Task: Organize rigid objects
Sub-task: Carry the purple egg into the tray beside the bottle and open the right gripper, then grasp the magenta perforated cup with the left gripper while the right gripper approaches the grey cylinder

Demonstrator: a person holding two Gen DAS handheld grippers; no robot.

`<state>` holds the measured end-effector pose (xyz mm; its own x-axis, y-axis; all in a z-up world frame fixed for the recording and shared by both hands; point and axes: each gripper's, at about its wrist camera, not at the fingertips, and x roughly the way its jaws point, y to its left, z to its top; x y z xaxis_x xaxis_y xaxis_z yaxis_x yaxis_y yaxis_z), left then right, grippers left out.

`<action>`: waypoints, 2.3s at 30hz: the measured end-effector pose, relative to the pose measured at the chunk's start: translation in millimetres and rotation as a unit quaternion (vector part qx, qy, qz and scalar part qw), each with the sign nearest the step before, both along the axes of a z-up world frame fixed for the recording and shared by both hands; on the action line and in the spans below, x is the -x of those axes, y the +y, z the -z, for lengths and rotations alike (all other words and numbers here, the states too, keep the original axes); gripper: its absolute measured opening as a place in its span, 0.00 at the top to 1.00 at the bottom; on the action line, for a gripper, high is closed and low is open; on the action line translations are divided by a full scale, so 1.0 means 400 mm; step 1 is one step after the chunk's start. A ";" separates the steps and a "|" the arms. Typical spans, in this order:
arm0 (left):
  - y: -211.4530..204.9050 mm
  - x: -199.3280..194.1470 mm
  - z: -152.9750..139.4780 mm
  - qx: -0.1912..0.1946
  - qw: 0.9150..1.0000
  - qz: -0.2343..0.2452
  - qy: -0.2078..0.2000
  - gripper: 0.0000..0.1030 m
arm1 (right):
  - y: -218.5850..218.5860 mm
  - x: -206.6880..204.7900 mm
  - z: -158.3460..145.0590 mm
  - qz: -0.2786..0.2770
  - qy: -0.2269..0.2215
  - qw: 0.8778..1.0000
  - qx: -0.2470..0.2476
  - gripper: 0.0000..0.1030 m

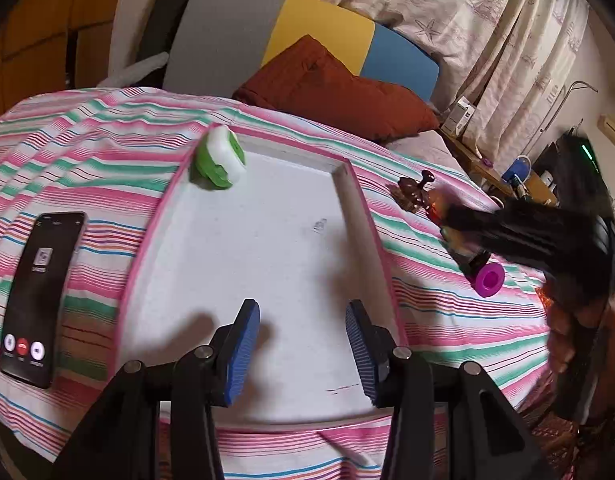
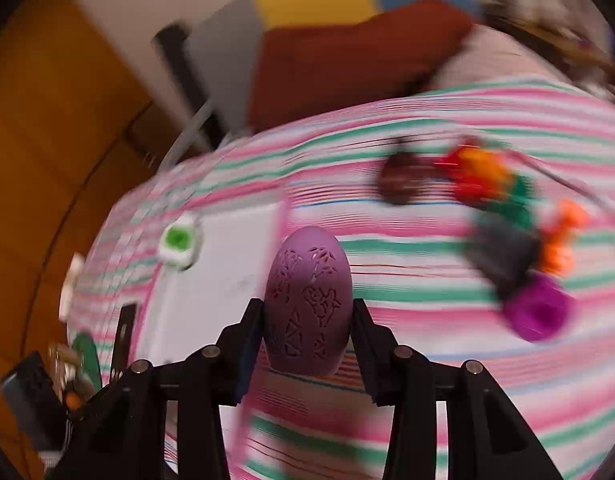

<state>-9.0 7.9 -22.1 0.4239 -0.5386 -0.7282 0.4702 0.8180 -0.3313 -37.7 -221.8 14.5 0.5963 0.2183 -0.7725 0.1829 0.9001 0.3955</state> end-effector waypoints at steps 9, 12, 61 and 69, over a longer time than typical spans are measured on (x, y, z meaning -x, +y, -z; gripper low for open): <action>0.112 -0.022 -0.006 0.004 0.999 -0.047 -0.007 0.56 | 0.197 -0.252 0.087 -0.062 0.040 0.996 0.057 0.58; 0.151 -0.035 0.000 0.008 0.998 -0.064 -0.001 0.56 | 0.219 -0.317 0.106 -0.052 0.051 0.995 0.065 0.58; -0.079 0.132 -0.012 -0.013 0.997 0.081 -0.017 0.56 | -0.396 0.251 0.062 0.214 -0.020 0.975 0.059 0.35; -0.095 0.141 -0.008 -0.016 0.996 0.082 -0.014 0.56 | -0.300 0.186 0.086 0.087 -0.024 0.995 0.037 0.35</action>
